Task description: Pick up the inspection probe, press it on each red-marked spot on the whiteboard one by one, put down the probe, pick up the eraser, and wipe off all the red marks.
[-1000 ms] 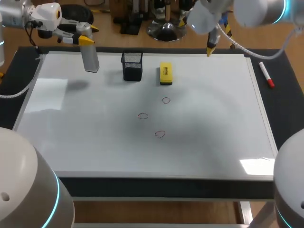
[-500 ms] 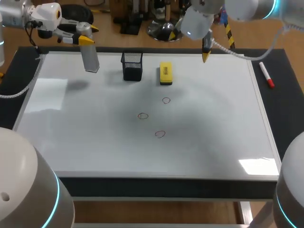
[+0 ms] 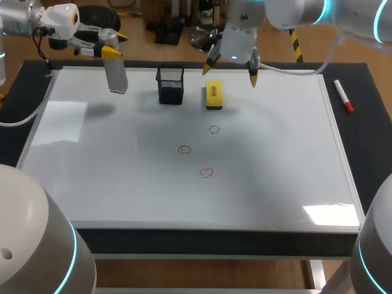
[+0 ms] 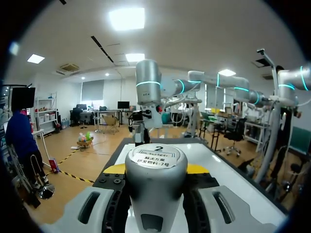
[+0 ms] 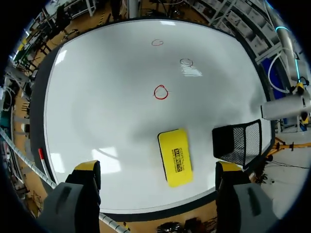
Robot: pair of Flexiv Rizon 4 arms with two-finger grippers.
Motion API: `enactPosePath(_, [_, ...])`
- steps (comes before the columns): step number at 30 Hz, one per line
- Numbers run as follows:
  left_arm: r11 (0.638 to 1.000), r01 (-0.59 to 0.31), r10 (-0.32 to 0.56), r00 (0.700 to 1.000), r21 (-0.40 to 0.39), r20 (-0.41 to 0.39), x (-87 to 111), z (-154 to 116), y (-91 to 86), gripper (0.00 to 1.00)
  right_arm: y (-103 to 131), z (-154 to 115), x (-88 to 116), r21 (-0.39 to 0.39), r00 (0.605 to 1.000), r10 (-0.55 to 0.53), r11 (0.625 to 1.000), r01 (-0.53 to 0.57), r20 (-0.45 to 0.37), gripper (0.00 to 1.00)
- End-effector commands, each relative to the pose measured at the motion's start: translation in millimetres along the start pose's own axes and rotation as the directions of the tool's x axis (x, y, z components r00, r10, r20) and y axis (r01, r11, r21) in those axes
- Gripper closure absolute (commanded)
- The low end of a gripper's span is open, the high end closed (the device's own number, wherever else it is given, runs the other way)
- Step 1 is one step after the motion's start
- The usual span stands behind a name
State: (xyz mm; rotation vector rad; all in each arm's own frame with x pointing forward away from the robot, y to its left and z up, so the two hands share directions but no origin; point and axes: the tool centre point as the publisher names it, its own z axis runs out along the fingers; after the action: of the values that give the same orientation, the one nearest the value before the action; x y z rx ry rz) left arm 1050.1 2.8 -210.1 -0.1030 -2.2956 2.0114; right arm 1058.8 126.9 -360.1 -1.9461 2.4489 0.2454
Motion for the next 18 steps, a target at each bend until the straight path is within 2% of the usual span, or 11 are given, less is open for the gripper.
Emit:
enactPosePath(1, [1.000,-0.002,0.002,1.000,0.001,0.001,0.0,0.4,-0.5,1.00,0.4,8.2,-9.6,0.010,0.985,-0.018,1.000,0.020,-0.171,0.00])
enactPosePath(10, [1.000,-0.002,0.002,1.000,0.001,0.001,0.0,0.4,-0.5,1.00,4.0,31.2,-15.7,0.010,0.970,-0.109,0.993,0.114,-0.217,0.00])
enactPosePath(18, [1.000,-0.002,0.002,1.000,0.001,0.001,0.0,0.4,-0.5,1.00,2.2,40.9,-14.8,0.020,0.968,-0.148,0.988,0.155,-0.202,0.00])
